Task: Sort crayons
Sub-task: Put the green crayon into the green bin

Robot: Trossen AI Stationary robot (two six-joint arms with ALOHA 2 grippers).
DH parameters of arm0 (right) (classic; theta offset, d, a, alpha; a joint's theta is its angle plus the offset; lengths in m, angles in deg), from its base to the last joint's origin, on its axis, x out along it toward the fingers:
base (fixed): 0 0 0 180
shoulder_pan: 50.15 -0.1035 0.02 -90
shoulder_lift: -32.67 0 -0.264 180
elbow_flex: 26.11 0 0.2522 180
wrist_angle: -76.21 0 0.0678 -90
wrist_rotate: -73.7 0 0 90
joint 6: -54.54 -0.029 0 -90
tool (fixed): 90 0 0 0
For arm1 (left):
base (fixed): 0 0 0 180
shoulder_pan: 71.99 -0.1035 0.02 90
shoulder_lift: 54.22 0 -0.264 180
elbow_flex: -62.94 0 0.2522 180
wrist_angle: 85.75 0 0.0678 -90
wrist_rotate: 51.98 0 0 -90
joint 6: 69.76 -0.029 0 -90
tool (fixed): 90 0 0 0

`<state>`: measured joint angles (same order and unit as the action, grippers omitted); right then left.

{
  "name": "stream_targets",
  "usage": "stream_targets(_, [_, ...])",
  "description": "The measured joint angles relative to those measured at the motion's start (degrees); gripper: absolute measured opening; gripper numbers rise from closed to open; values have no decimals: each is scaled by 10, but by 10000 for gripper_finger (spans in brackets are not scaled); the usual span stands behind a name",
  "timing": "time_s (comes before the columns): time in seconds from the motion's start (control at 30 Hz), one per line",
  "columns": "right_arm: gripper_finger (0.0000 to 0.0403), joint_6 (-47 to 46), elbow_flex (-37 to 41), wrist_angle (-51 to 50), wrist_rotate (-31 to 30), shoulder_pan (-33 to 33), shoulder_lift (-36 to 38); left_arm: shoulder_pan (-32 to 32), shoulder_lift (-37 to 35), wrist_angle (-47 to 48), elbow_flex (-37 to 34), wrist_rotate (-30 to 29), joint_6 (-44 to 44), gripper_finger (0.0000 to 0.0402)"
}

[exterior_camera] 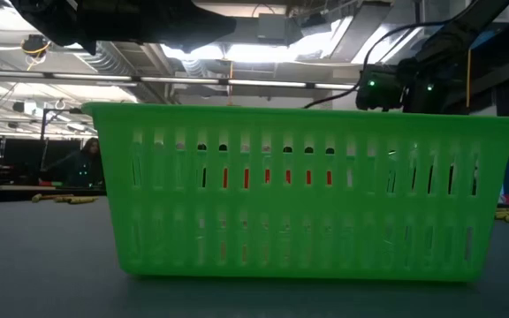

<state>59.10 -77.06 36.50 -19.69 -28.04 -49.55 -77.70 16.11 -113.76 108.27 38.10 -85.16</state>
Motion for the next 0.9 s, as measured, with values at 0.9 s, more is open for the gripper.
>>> stream_targets(0.9, [111, 19, -5, 24, 65, 0, -35, 3, 0, 2, 0, 0, 3, 109])
